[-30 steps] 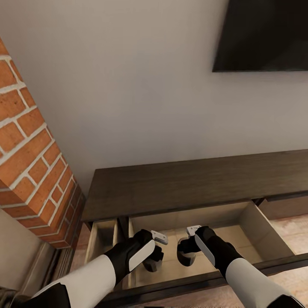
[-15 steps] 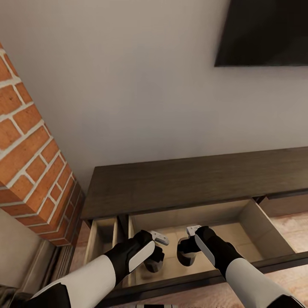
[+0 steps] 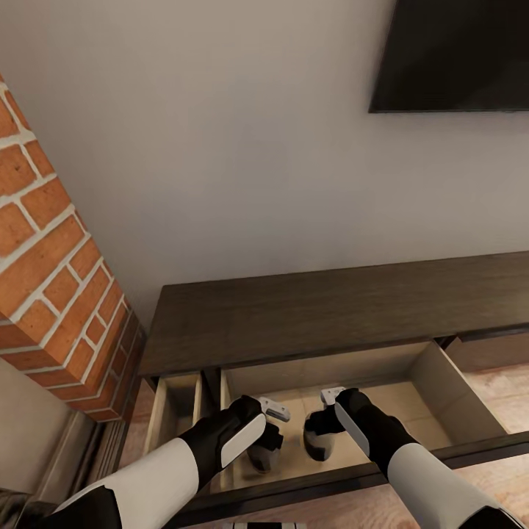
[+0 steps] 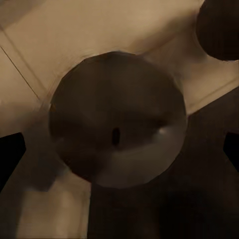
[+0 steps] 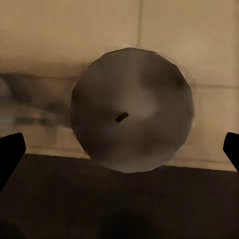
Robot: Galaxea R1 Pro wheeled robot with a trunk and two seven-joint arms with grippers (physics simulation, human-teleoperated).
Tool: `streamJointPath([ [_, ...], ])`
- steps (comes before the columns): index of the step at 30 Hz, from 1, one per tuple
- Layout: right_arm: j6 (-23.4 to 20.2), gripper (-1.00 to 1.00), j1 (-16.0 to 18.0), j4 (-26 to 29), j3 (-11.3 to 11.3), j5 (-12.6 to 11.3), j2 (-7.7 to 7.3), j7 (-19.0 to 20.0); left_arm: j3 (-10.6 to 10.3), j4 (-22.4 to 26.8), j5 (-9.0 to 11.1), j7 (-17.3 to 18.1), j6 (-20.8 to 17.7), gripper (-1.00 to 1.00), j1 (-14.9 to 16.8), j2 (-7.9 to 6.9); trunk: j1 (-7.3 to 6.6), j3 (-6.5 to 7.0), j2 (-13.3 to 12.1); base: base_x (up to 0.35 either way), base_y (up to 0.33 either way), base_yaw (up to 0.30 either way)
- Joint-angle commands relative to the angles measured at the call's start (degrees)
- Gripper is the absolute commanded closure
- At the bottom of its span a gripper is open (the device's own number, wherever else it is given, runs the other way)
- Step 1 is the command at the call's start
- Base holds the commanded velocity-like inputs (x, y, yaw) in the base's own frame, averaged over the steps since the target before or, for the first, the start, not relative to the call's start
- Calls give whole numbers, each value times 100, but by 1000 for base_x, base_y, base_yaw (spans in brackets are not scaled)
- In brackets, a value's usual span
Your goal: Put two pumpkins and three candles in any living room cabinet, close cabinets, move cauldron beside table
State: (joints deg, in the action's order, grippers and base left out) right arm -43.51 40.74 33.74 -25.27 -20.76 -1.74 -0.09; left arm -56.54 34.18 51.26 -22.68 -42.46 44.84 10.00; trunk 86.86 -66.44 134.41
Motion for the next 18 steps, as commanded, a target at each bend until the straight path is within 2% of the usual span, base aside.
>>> streamJointPath([
  [1, -21, -100, 4, 9, -32, -7, -9, -1, -24, 2, 60, -53, -1, -100, 7, 0, -1, -5, 2, 0, 0, 0],
  [15, -17, -100, 4, 9, -32, -7, -12, 0, -24, 25, 68, -53, 9, -100, 7, 0, -1, -5, 2, 0, 0, 0],
  [18, -17, -100, -3, 174, -31, -7, -50, -7, -8, 256, 62, -77, -7, -100, 11, 0, -1, -5, 2, 0, 0, 0],
])
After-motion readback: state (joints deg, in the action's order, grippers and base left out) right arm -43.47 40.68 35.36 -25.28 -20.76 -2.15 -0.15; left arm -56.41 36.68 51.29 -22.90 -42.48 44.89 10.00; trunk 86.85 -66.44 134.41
